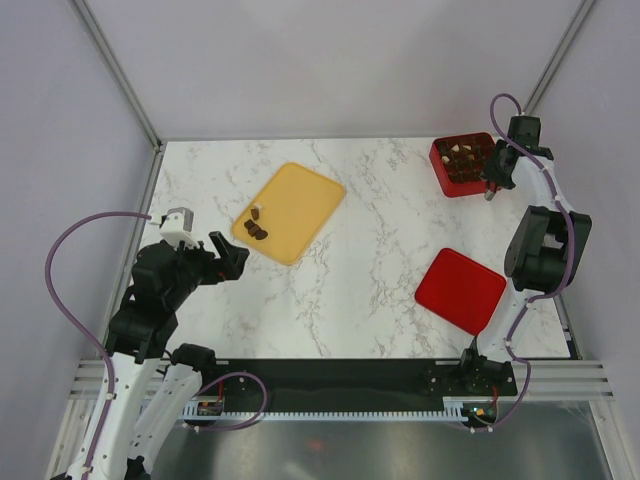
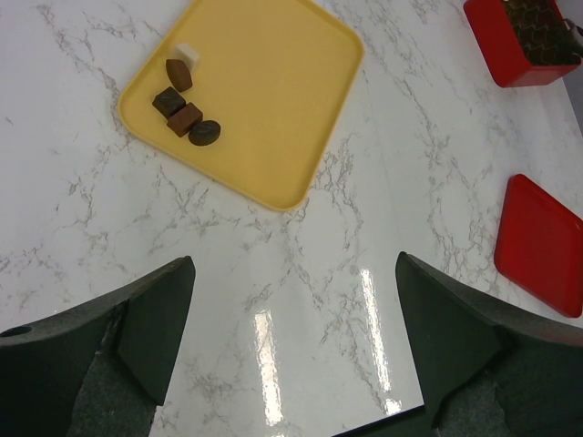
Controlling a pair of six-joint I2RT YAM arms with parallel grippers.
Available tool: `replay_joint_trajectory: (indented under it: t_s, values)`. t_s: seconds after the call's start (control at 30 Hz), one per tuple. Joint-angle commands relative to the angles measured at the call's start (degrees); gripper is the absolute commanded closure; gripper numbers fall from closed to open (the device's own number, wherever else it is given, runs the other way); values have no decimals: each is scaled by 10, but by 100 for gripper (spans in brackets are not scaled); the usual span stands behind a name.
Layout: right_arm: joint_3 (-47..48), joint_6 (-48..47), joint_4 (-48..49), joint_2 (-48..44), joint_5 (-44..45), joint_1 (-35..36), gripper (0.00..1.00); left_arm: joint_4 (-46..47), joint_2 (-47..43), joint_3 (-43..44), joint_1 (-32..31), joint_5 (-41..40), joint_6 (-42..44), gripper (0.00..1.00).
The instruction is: Pack the chocolate
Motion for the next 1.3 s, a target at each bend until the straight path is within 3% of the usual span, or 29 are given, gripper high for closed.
replay_joint_trajectory:
  t_s: [0.0, 0.4, 0.57, 0.97, 1.27]
  values:
    - [27, 5, 5, -18, -6, -4, 53, 17, 0, -4, 3, -3, 8, 0]
    - [7, 0, -2, -83, -19, 20, 53, 17, -1, -4, 3, -4, 8, 0]
    - [-26, -20, 7, -120, -24, 68, 53, 17, -4, -4, 3, -5, 8, 0]
    - [-140, -26, 164, -160, -100, 320, 53, 17, -4, -4, 3, -4, 8, 0]
    - [-101, 1, 226, -78, -110, 467, 52, 17, -3, -5, 3, -4, 8, 0]
